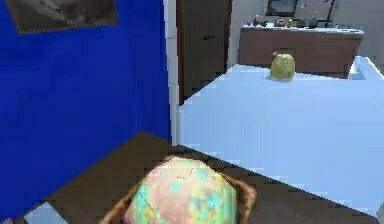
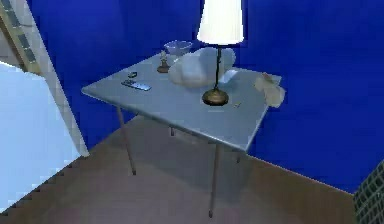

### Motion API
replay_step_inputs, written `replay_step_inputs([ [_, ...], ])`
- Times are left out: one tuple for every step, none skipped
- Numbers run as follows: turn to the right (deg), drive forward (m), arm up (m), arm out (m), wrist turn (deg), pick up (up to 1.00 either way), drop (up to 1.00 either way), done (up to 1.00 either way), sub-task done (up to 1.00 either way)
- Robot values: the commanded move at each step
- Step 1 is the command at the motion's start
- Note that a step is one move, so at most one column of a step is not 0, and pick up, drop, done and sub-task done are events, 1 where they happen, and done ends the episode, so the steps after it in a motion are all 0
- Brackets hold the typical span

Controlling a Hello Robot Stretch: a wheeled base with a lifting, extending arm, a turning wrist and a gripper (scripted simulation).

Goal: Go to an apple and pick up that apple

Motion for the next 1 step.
replay_step_inputs([
  [-45.0,0.0,0.0,0.0,0.0,0.0,0.0,0.0,0.0],
])
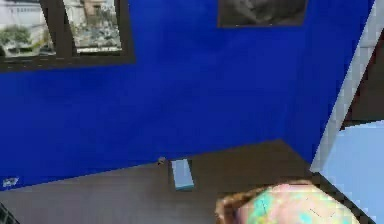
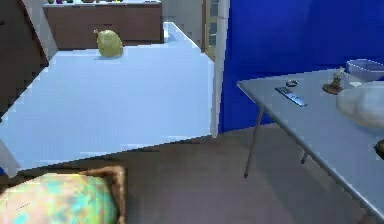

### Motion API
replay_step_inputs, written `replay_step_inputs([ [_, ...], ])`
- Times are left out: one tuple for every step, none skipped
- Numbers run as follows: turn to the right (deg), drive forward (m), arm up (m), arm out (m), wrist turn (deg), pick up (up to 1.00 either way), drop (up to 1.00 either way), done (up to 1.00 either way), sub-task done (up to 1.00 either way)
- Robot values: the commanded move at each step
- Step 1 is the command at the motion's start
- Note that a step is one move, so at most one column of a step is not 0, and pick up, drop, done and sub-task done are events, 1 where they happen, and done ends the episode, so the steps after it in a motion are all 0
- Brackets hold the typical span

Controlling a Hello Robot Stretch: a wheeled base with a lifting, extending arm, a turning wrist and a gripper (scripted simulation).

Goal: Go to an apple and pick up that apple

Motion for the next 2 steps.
replay_step_inputs([
  [-45.0,0.0,0.0,0.0,0.0,0.0,0.0,0.0,0.0],
  [-45.0,0.0,0.0,0.0,0.0,0.0,0.0,0.0,0.0],
])
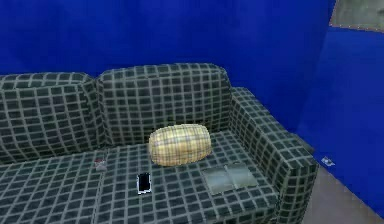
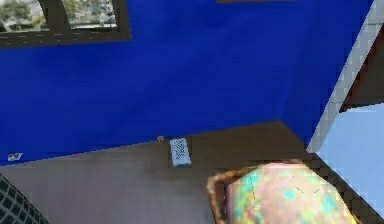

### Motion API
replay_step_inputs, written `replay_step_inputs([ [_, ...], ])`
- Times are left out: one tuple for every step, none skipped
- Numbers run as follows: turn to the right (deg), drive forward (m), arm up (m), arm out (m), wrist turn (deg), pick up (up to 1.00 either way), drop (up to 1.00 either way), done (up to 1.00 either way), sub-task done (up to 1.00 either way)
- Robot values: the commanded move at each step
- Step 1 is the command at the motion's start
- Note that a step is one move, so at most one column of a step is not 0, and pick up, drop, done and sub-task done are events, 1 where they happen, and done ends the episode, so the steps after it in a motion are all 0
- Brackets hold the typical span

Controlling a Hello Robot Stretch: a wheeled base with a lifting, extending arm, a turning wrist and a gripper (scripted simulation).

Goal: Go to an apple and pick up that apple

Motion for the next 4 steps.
replay_step_inputs([
  [-12.0,0.0,0.0,0.0,0.0,0.0,0.0,0.0,0.0],
  [0.0,0.1,0.0,0.0,0.0,0.0,0.0,0.0,0.0],
  [-45.0,0.0,0.0,0.0,0.0,0.0,0.0,0.0,0.0],
  [-45.0,0.0,0.0,0.0,0.0,0.0,0.0,0.0,0.0],
])
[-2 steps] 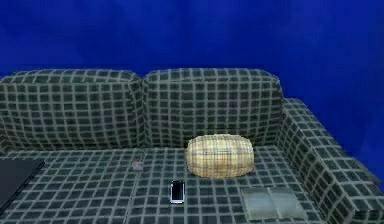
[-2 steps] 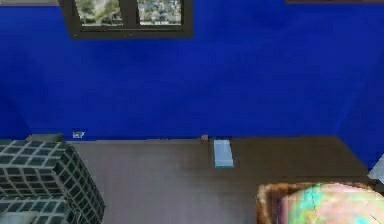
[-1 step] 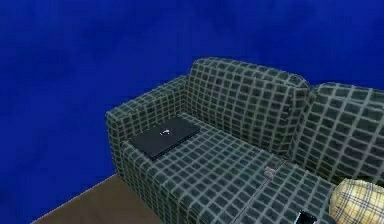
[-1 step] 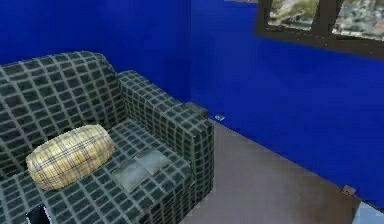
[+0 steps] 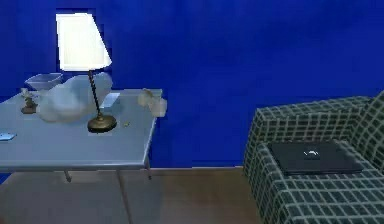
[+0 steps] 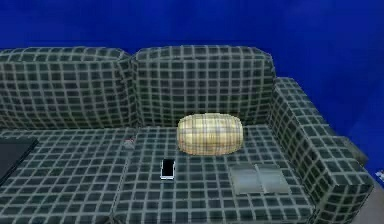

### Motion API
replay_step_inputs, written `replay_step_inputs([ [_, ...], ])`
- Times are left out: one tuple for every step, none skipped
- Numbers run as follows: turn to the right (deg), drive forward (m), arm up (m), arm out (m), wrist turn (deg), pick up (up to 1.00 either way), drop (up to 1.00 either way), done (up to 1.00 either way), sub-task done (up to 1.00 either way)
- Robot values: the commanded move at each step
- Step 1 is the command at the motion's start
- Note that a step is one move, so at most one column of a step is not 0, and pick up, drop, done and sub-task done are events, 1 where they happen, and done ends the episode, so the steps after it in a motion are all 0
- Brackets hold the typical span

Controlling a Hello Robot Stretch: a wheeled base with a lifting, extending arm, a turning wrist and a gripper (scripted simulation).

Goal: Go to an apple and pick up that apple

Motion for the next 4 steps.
replay_step_inputs([
  [-33.0,0.0,0.0,0.0,0.0,0.0,0.0,0.0,0.0],
  [0.0,0.15,0.0,0.0,0.0,0.0,0.0,0.0,0.0],
  [-45.0,0.0,0.0,0.0,0.0,0.0,0.0,0.0,0.0],
  [-3.0,0.0,0.0,0.0,0.0,0.0,0.0,0.0,0.0],
])
